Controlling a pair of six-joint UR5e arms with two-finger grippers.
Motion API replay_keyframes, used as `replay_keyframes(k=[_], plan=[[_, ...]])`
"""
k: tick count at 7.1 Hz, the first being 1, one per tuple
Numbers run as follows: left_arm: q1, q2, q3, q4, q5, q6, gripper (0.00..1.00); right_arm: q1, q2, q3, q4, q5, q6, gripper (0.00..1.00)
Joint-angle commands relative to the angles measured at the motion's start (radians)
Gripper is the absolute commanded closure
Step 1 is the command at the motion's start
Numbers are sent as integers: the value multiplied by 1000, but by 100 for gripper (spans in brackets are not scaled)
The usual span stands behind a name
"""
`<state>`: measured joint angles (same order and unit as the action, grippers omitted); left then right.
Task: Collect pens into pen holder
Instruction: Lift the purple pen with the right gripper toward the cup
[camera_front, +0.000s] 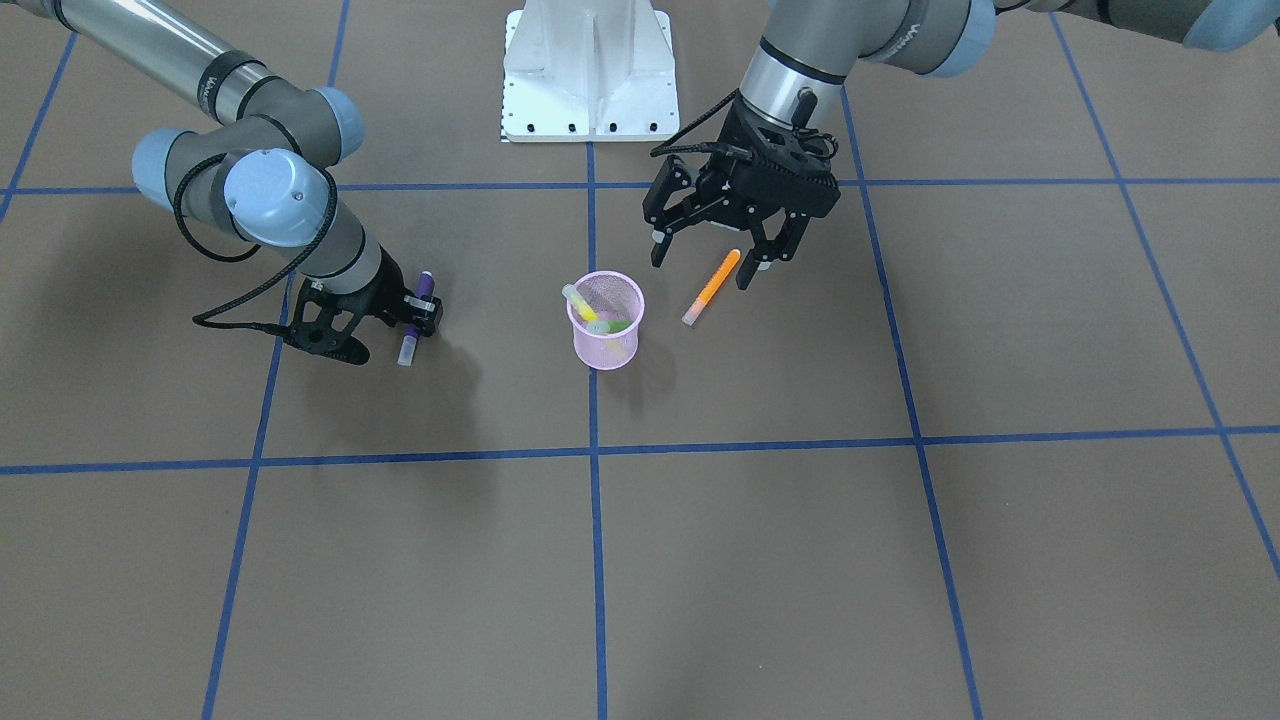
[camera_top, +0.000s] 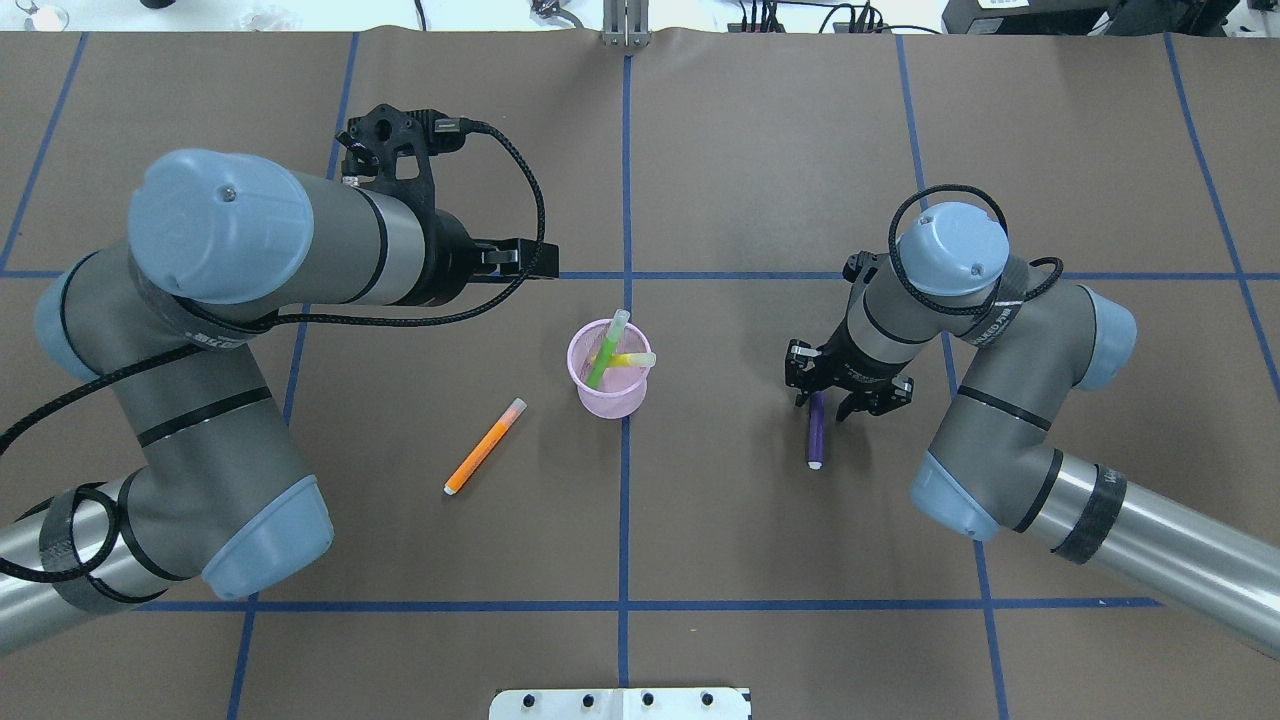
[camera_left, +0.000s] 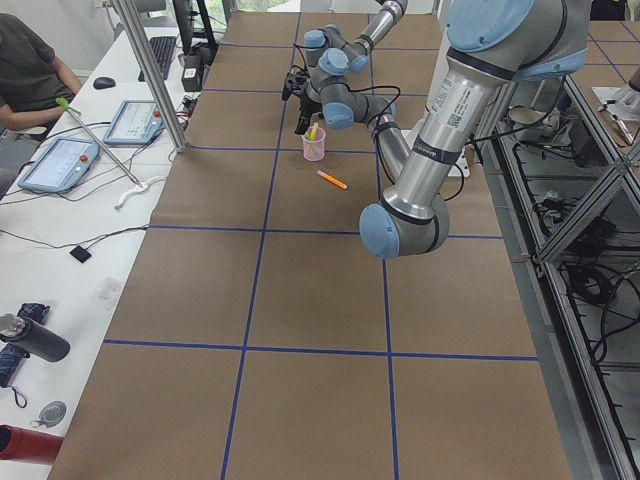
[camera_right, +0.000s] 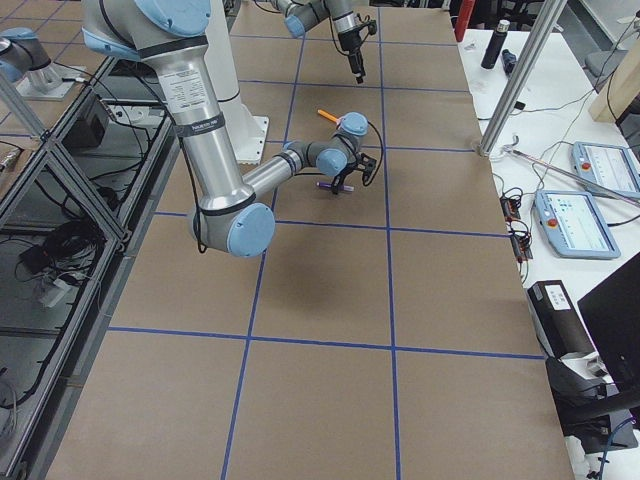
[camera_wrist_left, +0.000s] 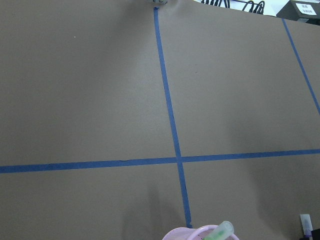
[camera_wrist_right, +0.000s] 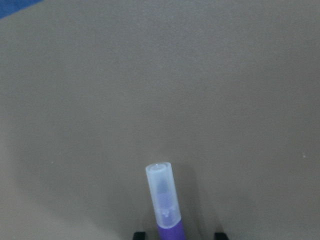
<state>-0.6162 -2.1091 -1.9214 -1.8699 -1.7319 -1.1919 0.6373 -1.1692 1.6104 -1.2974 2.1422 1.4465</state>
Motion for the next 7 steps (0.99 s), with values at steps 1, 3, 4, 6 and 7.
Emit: replay_keyframes(k=[1,3,4,6,7], plan=[[0,21,-2,-5,0,0,1,-1,3,-4,1,-1,0,75],[1,21,-1,-6,0,1,1,-1,2,2,3,1,0,100],[1,21,-1,-6,0,1,1,2,3,9,3,1,0,100],[0,23,-1,-6,0,2,1,2,2,14,3,1,0,100],[0,23,-1,-8,0,2,1,15,3,37,1,2,2,100]])
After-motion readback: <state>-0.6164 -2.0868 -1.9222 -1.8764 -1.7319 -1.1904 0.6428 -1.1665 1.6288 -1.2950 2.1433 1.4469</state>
